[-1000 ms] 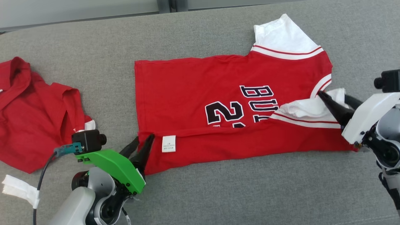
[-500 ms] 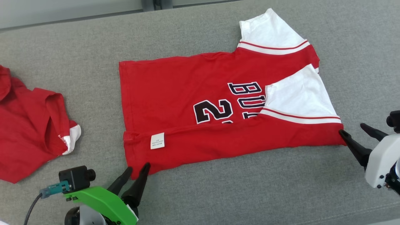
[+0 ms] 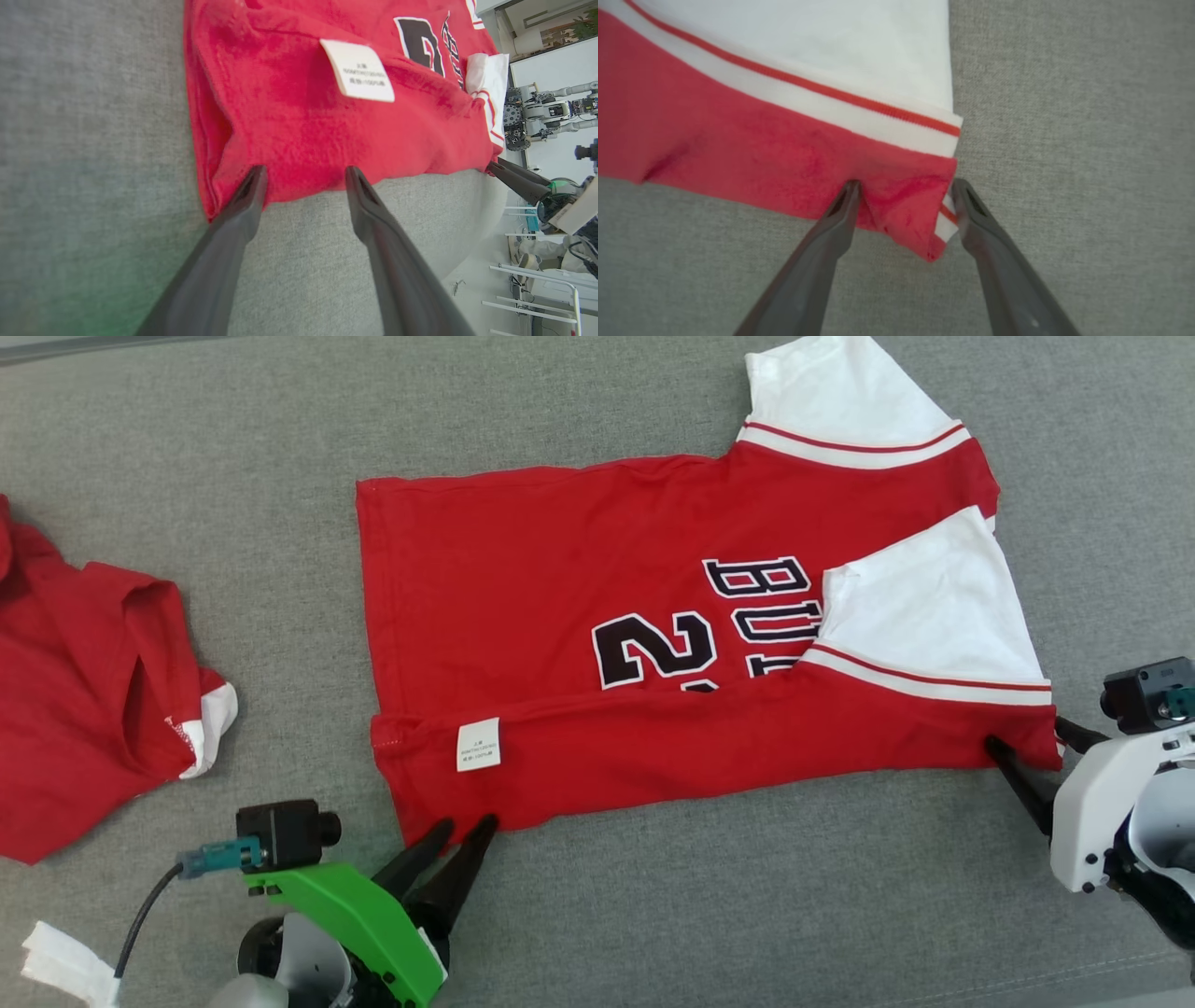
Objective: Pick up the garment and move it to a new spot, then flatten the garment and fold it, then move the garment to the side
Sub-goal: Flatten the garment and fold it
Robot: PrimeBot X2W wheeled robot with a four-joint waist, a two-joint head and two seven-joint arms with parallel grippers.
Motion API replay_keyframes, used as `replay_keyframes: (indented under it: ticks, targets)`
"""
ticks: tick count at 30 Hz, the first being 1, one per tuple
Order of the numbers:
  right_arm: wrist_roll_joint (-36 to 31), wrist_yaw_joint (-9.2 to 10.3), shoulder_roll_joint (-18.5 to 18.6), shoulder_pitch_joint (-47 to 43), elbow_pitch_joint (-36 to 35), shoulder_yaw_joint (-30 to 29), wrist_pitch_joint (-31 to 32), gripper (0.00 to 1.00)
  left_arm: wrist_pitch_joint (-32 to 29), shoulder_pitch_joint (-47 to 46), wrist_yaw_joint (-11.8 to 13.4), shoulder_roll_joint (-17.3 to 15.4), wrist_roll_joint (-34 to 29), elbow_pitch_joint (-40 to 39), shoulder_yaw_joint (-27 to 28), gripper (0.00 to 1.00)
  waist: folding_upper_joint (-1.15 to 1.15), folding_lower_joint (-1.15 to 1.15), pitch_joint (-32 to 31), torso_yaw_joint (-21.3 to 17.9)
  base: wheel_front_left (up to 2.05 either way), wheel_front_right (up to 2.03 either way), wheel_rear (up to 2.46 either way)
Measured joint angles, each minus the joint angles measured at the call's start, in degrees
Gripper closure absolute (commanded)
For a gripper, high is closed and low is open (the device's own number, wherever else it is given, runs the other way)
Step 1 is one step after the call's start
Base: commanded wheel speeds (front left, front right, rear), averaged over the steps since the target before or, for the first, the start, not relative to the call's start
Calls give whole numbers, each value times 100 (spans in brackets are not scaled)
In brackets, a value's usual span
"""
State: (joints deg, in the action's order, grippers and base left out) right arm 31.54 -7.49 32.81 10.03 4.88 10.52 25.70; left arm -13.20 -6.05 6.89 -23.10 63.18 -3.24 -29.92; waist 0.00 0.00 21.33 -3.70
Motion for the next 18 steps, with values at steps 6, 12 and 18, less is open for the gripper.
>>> replay_keyframes:
  ticks: [6, 12, 18]
  targets:
    - [388, 2, 238, 343, 223, 511, -12, 100, -204, -293, -289, -38, 16, 352, -87, 100, 0, 0, 102, 35, 0, 0, 0]
    - [1222, -8, 742, 508, 282, 855, 86, 100, -368, -388, -456, -348, 103, 390, 20, 100, 0, 0, 7, 37, 0, 0, 0]
    - [1701, -7, 1548, 483, 104, 1031, 356, 100, -581, -116, -379, -798, 132, -167, 87, 100, 0, 0, -202, 12, 0, 0, 0]
